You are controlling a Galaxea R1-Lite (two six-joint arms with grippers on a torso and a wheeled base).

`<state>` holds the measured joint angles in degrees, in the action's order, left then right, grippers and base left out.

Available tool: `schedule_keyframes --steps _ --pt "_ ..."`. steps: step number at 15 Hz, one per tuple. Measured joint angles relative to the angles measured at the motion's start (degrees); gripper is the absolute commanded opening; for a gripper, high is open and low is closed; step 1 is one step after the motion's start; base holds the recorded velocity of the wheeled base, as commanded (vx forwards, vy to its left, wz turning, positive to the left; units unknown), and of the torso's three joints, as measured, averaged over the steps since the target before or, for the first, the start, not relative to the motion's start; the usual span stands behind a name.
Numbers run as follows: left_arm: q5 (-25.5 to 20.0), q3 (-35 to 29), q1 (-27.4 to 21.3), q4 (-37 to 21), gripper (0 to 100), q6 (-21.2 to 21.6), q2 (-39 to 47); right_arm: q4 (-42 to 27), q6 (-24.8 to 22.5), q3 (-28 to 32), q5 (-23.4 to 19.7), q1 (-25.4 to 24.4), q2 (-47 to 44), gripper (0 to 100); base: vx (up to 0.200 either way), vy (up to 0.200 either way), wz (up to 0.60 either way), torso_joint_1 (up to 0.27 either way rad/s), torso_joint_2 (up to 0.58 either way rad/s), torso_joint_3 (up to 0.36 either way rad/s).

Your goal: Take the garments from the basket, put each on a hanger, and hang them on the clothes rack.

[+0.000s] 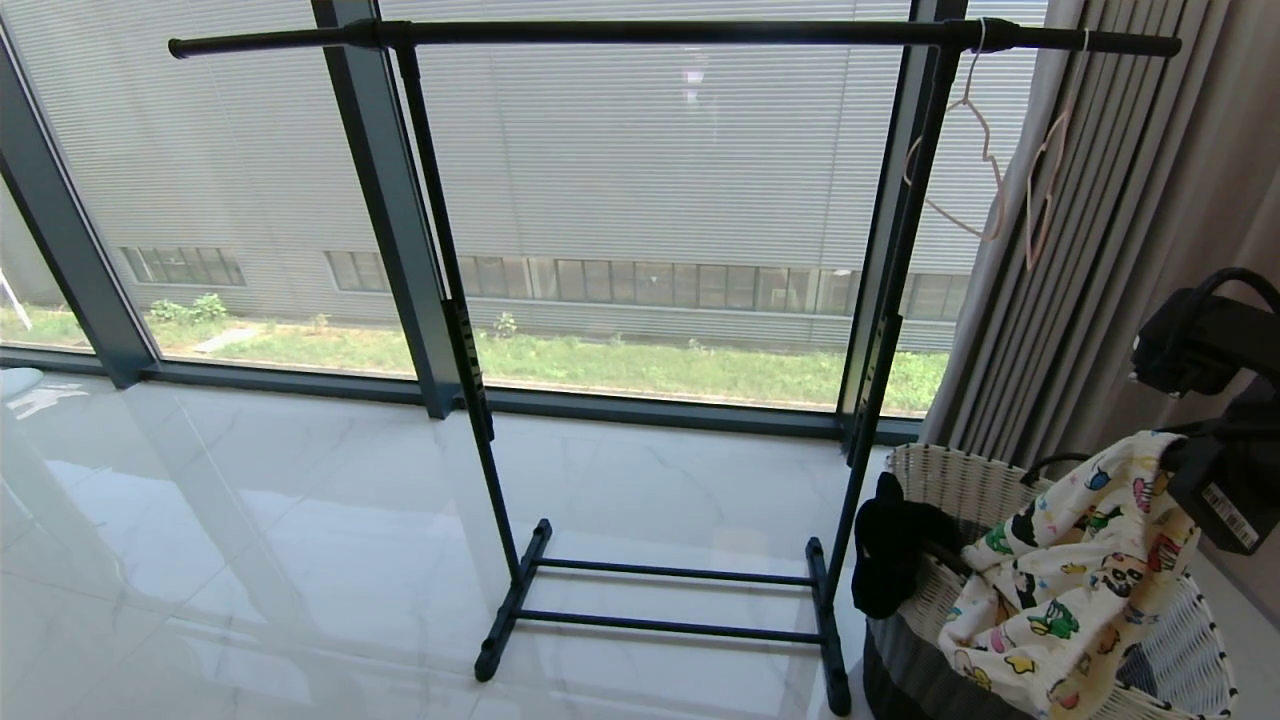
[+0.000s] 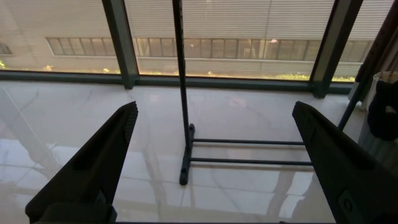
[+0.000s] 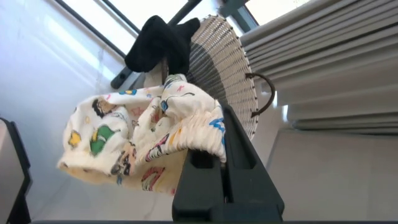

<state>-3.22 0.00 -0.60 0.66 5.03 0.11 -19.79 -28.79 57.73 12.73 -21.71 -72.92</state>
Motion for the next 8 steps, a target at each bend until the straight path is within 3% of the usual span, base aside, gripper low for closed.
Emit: schedule_keyframes --steps 8 --pt "-0.63 -1.79 -0.28 0.62 100 -2.33 0.94 0.0 0.06 -0.11 -0.37 -5.44 -0.01 0 0.0 0.0 0.0 0.0 0.0 0.0"
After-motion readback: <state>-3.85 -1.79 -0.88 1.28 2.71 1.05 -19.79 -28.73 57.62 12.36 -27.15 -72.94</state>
